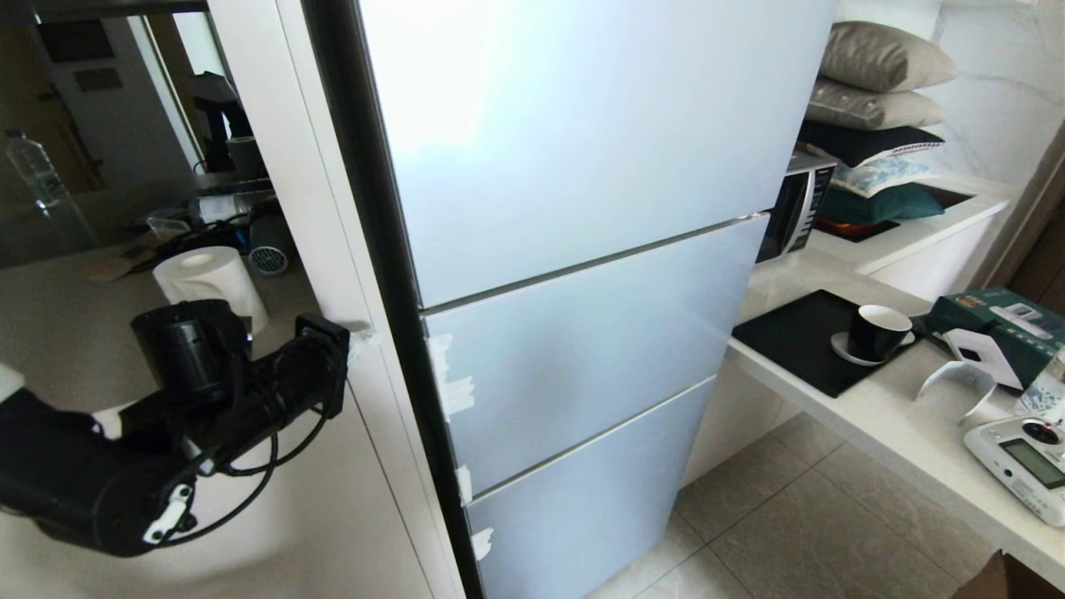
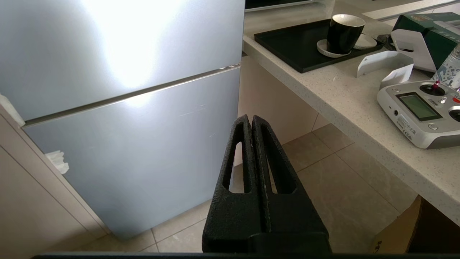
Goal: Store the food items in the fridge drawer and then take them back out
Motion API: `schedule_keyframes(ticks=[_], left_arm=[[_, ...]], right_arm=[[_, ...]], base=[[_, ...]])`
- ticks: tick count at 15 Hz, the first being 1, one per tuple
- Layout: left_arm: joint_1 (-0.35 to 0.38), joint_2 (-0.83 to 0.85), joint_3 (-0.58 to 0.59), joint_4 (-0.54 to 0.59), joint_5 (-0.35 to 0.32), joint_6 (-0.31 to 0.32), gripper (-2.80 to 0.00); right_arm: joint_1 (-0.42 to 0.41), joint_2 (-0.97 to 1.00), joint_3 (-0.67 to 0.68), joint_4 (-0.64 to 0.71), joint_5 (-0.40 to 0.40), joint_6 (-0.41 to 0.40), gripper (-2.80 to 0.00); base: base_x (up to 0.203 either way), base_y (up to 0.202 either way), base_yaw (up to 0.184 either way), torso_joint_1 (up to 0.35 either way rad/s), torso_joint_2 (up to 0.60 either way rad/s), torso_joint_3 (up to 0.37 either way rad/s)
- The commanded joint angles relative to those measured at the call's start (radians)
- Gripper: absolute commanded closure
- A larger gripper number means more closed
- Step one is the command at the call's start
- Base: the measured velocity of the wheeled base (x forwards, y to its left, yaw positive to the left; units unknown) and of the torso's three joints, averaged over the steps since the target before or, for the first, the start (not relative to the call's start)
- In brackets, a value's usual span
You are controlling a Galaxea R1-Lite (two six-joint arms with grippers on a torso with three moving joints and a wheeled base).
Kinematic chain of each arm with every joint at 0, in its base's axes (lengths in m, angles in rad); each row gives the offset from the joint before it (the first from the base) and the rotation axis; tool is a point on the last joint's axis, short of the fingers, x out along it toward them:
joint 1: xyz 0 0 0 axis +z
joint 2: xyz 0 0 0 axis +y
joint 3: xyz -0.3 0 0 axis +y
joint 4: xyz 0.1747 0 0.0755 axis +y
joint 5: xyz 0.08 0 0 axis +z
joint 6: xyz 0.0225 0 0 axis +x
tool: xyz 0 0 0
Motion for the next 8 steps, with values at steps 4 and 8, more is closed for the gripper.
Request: schedule_keyframes(ticks=[4,8], left_arm=[[-0.036,0.070,-0.079,-0.016,0.009,-0.005,0.00],[-0.041,0.080,-0.120,-0.013,0.033,-0.002,0.00]], right_arm=[[0.001,0.000,0.000,0.000,0.000,0.000,0.00],[-0.001,0.000,0.000,0.000,0.000,0.000,0.00]], base=[[0.000,0.000,0.000,0.000,0.00,0.000],[0.000,0.000,0.000,0.000,0.00,0.000]])
